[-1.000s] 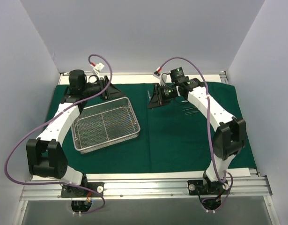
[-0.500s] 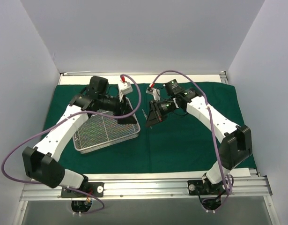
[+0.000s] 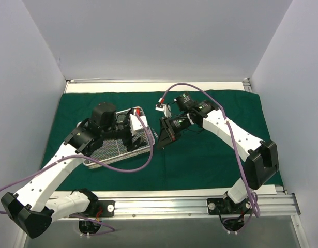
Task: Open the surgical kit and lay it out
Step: Place the medical item in the surgical kit.
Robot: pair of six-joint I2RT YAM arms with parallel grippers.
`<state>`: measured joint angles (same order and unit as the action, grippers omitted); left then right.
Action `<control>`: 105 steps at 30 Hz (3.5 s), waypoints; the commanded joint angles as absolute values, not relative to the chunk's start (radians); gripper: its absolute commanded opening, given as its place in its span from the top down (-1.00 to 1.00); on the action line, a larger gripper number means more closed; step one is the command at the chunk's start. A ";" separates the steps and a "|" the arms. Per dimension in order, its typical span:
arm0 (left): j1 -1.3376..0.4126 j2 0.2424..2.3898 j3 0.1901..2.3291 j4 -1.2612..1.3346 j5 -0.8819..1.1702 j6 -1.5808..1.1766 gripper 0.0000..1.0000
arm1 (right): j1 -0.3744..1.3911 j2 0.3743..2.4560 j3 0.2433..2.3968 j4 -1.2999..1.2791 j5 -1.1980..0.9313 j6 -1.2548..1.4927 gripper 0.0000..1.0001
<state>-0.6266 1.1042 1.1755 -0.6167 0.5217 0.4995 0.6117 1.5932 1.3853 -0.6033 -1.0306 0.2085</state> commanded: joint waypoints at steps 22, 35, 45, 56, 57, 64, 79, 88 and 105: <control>-0.689 1.123 1.124 -0.563 0.577 0.778 -0.54 | 0.712 1.649 1.502 -0.676 -1.075 0.225 1.00; -0.730 1.166 1.169 -0.641 0.545 0.807 0.95 | 0.716 1.660 1.520 -0.676 -1.075 0.219 0.99; -0.736 1.178 1.151 -0.629 0.427 0.732 0.95 | 0.623 1.657 1.577 -0.744 -0.937 0.210 0.52; -0.735 1.238 1.177 -0.462 -0.002 0.459 0.95 | 0.460 1.758 1.745 -0.836 -0.649 0.378 -0.10; -0.736 1.235 1.172 -0.447 -0.043 0.460 0.95 | 0.456 1.770 1.806 -0.856 -0.628 0.415 -0.13; -0.755 1.282 1.180 -0.279 -0.414 0.650 0.95 | 0.428 1.956 2.117 -1.027 -0.557 0.815 -0.20; -0.778 1.331 1.095 0.052 -0.509 0.908 0.95 | 0.535 1.950 2.089 -0.689 -0.488 1.425 -0.03; -0.795 1.351 1.152 0.002 -0.486 0.847 0.95 | 0.572 1.948 2.014 -0.638 -0.448 1.463 0.24; -0.625 1.255 1.281 -0.293 -0.168 0.342 -0.88 | 0.508 1.905 1.948 -0.568 -0.399 1.264 1.00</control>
